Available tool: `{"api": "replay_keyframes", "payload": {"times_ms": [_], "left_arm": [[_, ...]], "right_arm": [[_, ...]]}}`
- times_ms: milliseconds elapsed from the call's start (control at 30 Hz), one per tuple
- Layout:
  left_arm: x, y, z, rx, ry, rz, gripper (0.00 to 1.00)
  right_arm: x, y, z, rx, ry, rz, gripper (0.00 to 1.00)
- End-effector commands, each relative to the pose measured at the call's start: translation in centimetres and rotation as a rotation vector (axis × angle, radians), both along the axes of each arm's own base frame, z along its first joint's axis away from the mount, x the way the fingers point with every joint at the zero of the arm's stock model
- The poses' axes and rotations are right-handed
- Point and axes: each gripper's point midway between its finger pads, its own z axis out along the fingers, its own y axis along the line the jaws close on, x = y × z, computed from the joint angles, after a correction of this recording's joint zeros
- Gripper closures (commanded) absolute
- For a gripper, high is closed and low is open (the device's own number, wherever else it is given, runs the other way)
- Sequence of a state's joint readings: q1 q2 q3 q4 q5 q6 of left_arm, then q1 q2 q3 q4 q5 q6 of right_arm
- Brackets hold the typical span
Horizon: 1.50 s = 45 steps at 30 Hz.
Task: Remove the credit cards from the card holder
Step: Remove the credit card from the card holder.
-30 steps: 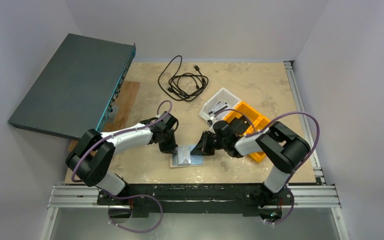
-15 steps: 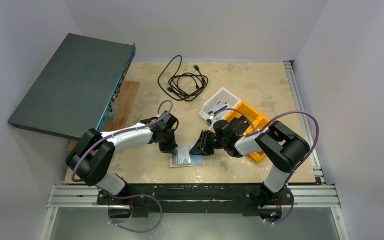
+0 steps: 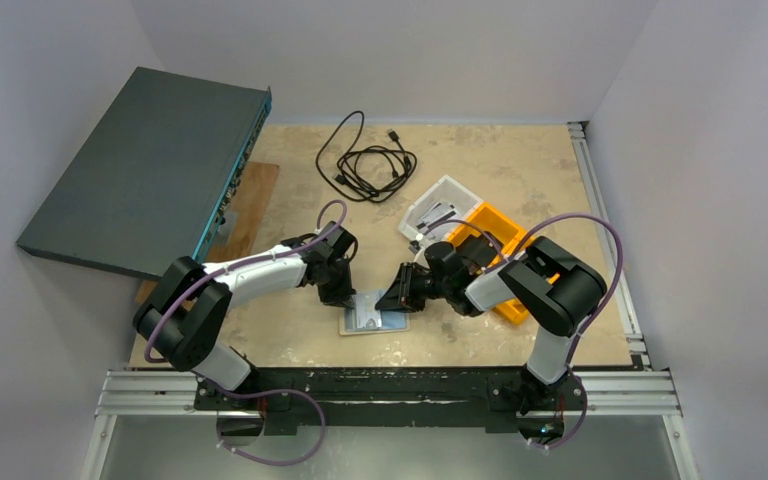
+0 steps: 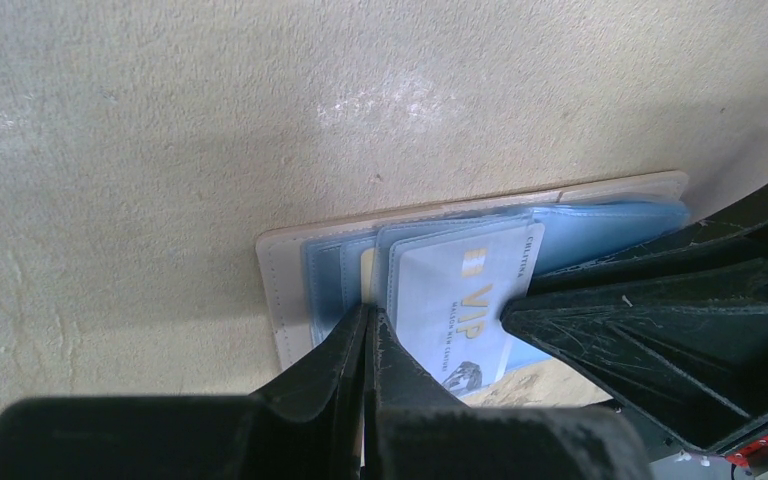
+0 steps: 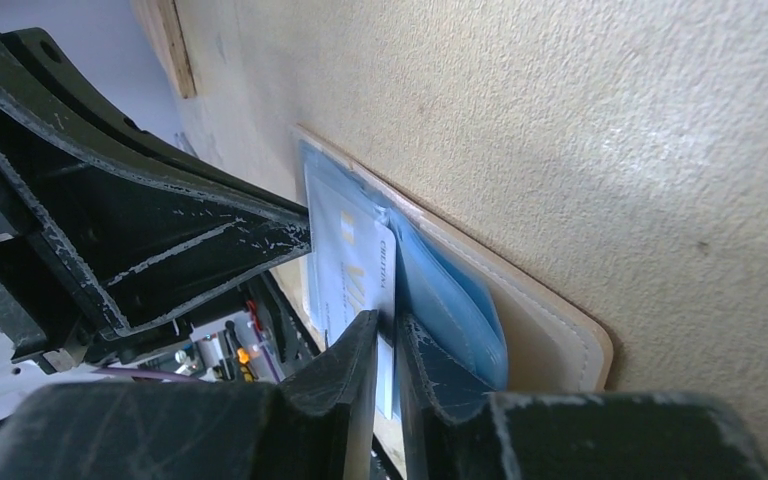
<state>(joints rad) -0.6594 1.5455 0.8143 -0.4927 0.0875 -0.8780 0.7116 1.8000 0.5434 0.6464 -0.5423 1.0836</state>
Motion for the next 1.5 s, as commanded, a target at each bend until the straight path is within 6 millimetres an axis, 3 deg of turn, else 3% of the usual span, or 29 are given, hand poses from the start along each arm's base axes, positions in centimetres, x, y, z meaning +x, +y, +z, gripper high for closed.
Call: {"api": "replay_keyframes", "payload": {"times_ms": [0,233,667,800,933,1267,1467], "left_arm": [[-1.0,2.5,-2.4,0.124,0.046,0.002,1.00],[-1.4,2.9,-2.8,0.138,0.059,0.009,1.00],[-1.7,3.2,-3.0,0.148,0.061,0.012,1.00],[-1.5,2.9,-2.8,0.132,0.055,0.005,1.00],[-0.8,1.9,-1.5,0.072,0.007,-0.022,1.00],[0.8,-0.8,4.1,-0.068,-0.136,-0.116,0.90],[0.5,-1.4,3.2,-0.057,-0.108,-0.144,0.94]], "right_arm": [[-0.5,-0.8,-1.1,-0.039,0.021,-0.022,0.87],[-0.6,-1.3,-1.1,-0.048,0.022,-0.041,0.95],[0.4,-3.0,-1.0,-0.141,-0.021,-0.098,0.97],[0.3,-2.6,-0.7,-0.120,-0.027,-0.077,0.95],[0.5,-2.4,-0.9,-0.113,-0.027,-0.075,0.90],[0.2,-2.4,-1.4,-0.117,-0.013,-0.066,0.89],[0.2,-2.4,-1.4,-0.116,-0.011,-0.066,0.89]]}}
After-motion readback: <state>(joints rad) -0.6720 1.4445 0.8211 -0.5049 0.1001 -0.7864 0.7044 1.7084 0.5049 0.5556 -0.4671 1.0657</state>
